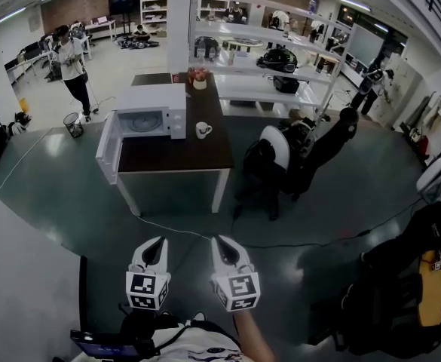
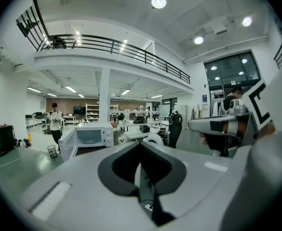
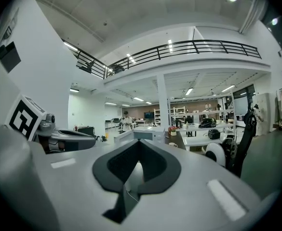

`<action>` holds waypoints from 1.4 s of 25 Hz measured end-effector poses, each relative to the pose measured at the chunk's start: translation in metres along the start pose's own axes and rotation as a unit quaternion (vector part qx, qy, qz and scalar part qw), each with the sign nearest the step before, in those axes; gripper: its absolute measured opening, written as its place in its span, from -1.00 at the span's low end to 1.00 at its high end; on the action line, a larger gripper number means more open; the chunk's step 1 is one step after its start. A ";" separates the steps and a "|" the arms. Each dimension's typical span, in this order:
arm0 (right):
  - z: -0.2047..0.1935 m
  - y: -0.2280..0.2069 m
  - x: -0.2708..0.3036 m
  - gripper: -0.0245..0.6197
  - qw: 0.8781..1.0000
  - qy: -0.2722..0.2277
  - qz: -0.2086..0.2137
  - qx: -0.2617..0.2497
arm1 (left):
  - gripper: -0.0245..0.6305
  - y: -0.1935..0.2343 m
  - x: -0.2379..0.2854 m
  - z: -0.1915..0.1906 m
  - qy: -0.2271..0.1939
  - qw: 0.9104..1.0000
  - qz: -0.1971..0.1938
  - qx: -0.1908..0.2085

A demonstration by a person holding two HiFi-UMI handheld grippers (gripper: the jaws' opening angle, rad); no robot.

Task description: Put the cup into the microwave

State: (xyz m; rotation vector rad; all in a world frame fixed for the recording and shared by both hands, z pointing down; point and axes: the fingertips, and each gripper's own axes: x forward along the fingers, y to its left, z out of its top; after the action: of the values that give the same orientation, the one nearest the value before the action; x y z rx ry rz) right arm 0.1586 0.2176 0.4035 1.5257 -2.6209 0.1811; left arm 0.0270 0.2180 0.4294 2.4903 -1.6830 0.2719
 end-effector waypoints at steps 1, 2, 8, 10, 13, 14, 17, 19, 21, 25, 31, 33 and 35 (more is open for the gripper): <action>0.000 0.001 0.001 -0.92 1.000 -0.001 0.004 0.000 | -0.93 0.000 0.000 0.000 0.001 1.000 0.001 0.002; 0.000 0.001 0.003 -0.92 1.000 -0.001 0.007 0.001 | -0.93 0.001 0.001 0.000 0.003 1.000 0.002 0.003; -0.001 0.004 0.028 -0.92 1.000 0.008 0.015 0.010 | -0.93 0.014 0.020 0.002 0.010 1.000 -0.003 -0.001; 0.002 0.002 0.040 -0.92 1.000 0.009 0.012 0.007 | -0.93 0.021 0.033 0.006 0.006 1.000 -0.006 -0.003; 0.010 -0.003 0.059 -0.92 1.000 0.006 0.006 0.001 | -0.93 0.034 0.054 0.016 -0.006 1.000 -0.015 -0.007; 0.014 -0.005 0.066 -0.92 1.000 0.004 0.003 -0.002 | -0.93 0.037 0.061 0.021 -0.010 1.000 -0.019 -0.007; 0.025 -0.009 0.087 -0.92 1.000 0.001 -0.001 -0.007 | -0.93 0.049 0.078 0.031 -0.017 0.999 -0.028 -0.009; 0.028 -0.006 0.102 -0.92 1.000 0.002 0.001 -0.007 | -0.93 0.059 0.084 0.032 -0.016 0.999 -0.030 -0.012; 0.027 -0.001 0.116 -0.92 1.000 0.006 0.005 -0.008 | -0.93 0.070 0.088 0.029 -0.012 0.999 -0.030 -0.018; 0.026 0.008 0.143 -0.92 1.000 0.014 0.006 -0.006 | -0.93 0.095 0.095 0.021 0.002 0.999 -0.026 -0.025; 0.023 0.012 0.166 -0.92 1.000 0.025 0.008 -0.009 | -0.93 0.117 0.110 0.013 0.020 0.999 -0.027 -0.039; 0.020 0.010 0.172 -0.92 0.999 0.031 0.008 -0.007 | -0.93 0.117 0.117 0.010 0.026 0.998 -0.031 -0.042; 0.017 0.005 0.180 -0.92 0.999 0.038 0.011 -0.006 | -0.93 0.115 0.127 0.004 0.034 0.998 -0.036 -0.046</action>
State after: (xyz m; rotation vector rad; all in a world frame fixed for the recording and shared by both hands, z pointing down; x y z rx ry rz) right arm 0.0648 0.0629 0.4135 1.4580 -2.5764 0.2210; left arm -0.0337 0.0596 0.4531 2.4408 -1.5406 0.2622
